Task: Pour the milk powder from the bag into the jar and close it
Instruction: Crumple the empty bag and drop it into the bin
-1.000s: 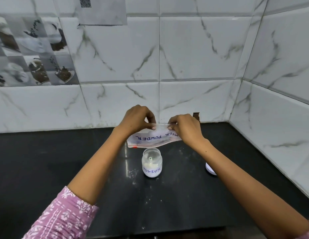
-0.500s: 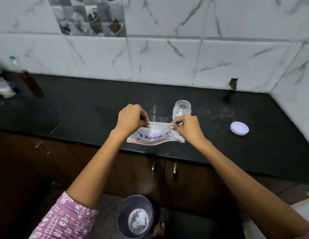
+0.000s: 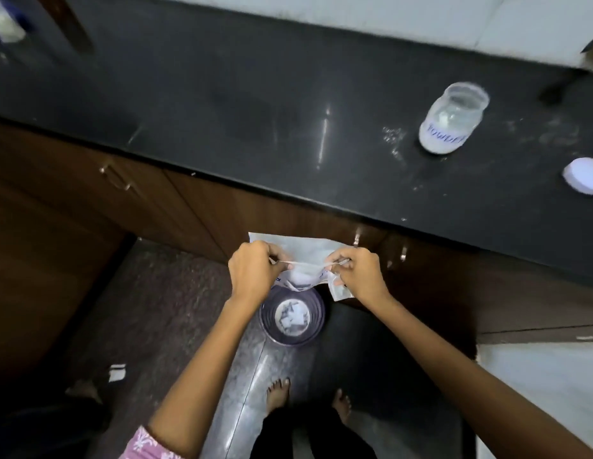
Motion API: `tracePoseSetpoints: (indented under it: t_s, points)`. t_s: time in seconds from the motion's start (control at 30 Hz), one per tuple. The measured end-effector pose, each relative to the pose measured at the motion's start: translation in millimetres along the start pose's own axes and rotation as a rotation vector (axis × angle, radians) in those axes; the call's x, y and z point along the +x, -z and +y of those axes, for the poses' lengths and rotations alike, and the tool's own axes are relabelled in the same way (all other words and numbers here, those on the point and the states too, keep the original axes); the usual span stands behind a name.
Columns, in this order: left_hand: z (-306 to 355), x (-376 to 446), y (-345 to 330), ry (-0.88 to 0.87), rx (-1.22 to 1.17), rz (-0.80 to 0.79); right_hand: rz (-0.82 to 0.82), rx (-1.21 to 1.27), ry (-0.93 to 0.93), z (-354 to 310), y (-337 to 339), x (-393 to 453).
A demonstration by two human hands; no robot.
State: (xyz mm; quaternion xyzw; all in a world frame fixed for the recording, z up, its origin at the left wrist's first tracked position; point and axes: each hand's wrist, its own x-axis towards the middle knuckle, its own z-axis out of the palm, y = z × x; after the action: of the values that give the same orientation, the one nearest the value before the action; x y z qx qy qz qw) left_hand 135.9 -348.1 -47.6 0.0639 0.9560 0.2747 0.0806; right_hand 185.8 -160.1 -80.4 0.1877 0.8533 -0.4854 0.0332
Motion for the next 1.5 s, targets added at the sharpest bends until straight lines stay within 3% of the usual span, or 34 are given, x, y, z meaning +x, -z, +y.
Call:
tracePoseSetpoints:
  t_s: [0.23,0.63,0.77,0.87,1.03,1.17,1.3,1.5]
  points:
    - [-92,18,-98,0.154,-0.023,-0.127,-0.055,-0.091,-0.102,80,-89,29]
    - [-270,53,-378,0.274,0.083,-0.36,-0.105,-0.389,-0.159,331,-285,114]
    - [-303,49,-457,0.189,0.171,-0.659,-0.347,-0.43,-0.324,402,-327,122]
    - [-306,40,-484,0.171,0.106,-0.832,-0.48,-0.546,-0.266,432,-337,117]
    - [-285,23,-454,0.17,0.081,-0.782,-0.531,-0.768,-0.161,412,-318,95]
    - [-261,12,-410,0.215,-0.011,-0.638,-0.439,-0.648,-0.185,367,-296,81]
    - [-214,9,-344,0.217,-0.052,-0.58,-0.327,-0.626,-0.223,293,-254,70]
    - [-107,5,-190,0.105,-0.208,-0.349,-0.139,-0.4,-0.223,132,-154,44]
